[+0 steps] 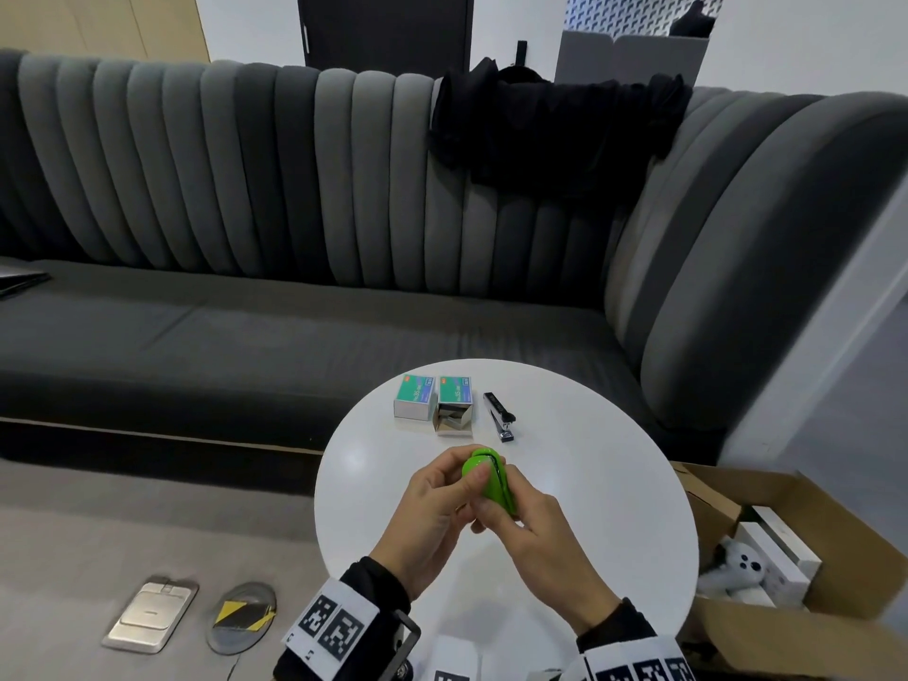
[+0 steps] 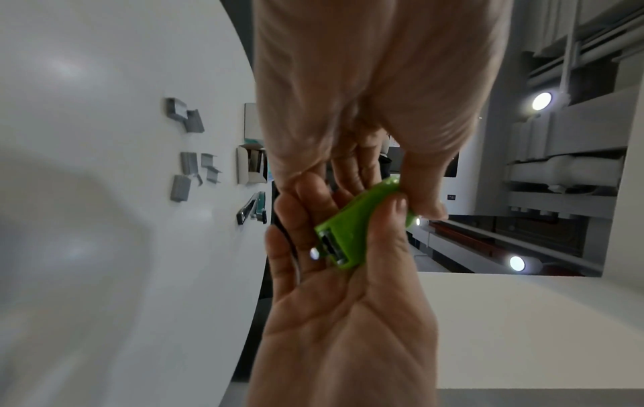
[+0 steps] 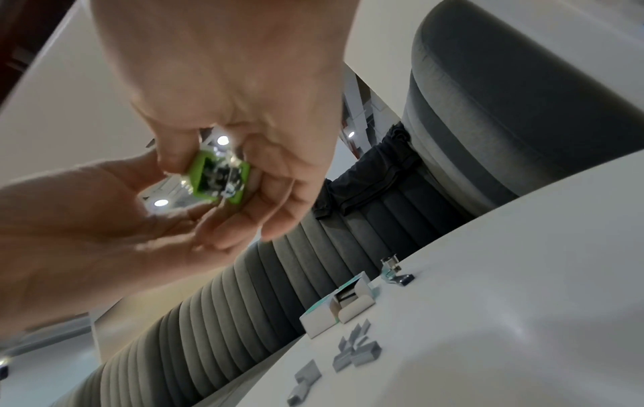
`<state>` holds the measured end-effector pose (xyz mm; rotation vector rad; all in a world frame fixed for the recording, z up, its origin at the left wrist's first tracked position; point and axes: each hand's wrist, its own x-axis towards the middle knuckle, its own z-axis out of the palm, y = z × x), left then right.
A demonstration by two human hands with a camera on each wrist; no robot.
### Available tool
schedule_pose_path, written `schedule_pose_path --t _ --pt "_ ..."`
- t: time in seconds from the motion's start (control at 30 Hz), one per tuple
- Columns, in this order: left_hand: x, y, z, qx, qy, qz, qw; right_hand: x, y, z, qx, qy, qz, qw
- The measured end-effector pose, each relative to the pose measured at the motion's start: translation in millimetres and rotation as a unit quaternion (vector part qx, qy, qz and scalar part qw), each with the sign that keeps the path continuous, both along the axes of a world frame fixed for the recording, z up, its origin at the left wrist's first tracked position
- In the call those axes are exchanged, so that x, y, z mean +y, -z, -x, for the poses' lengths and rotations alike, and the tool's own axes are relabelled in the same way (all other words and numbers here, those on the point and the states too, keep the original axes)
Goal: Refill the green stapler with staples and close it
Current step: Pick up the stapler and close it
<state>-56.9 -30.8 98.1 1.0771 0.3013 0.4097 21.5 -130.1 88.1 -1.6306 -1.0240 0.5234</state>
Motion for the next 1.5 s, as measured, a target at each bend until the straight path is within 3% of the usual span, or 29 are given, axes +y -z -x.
schedule_pose_path --t 0.2,0.33,0.4,0.5,0.63,0.87,1.03,1.23,1.5 --pt "4.1 9.3 1.1 0.028 0.027 0.029 0.999 -0.6 3.0 -8.8 0.157 -0.079 0.051 0.983" --pt "6.1 15.1 1.9 0.013 0.028 0.055 0.998 -3.1 3.6 -11.9 0.297 -0.092 0.003 0.950" --pt "8.2 18.8 1.2 0.011 0.010 0.062 0.998 -3.7 2.7 -12.5 0.326 -0.087 -0.014 0.941" --pt "9.8 25.4 -3.9 0.018 -0.018 0.070 0.997 -0.8 4.0 -11.5 0.280 -0.059 0.014 0.958" --pt "12.0 34.8 -14.6 0.044 -0.054 0.090 0.993 9.3 8.5 -12.8 0.140 0.015 0.086 0.986" --pt "8.3 45.9 -22.7 0.071 -0.025 0.123 0.990 11.9 19.6 -25.5 -0.012 0.120 0.123 0.985" --pt "2.0 50.0 -22.8 0.068 -0.034 0.065 0.995 10.4 21.9 -26.8 -0.038 0.126 0.133 0.982" --pt "0.1 49.8 -25.8 0.100 -0.058 -0.077 0.990 8.0 29.2 -23.8 -0.069 0.145 0.119 0.980" --pt "-4.0 42.0 -27.4 0.073 -0.067 -0.107 0.989 7.2 28.7 -14.5 -0.001 0.190 0.026 0.981"
